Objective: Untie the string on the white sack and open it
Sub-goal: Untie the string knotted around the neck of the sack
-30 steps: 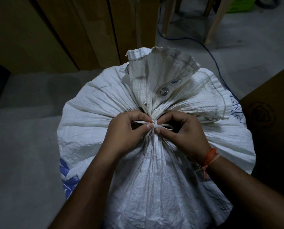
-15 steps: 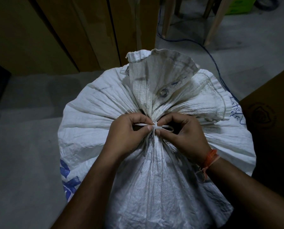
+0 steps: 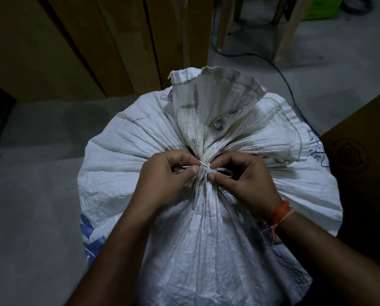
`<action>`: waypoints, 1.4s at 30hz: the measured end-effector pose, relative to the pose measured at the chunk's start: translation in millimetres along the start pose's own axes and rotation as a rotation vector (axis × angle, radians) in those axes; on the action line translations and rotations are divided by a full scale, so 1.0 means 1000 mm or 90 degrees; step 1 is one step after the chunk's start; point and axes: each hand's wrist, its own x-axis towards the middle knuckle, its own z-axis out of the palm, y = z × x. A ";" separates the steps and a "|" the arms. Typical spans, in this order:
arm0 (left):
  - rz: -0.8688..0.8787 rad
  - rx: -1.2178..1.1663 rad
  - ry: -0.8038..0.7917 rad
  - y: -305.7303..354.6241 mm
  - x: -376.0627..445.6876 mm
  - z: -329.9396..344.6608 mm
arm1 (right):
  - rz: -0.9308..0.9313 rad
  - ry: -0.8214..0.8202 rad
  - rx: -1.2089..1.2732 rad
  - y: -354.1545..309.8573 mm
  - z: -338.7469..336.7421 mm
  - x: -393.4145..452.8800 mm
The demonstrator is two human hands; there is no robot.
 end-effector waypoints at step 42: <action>0.000 -0.035 -0.009 -0.005 0.004 0.008 | 0.010 0.001 -0.019 -0.004 0.001 -0.001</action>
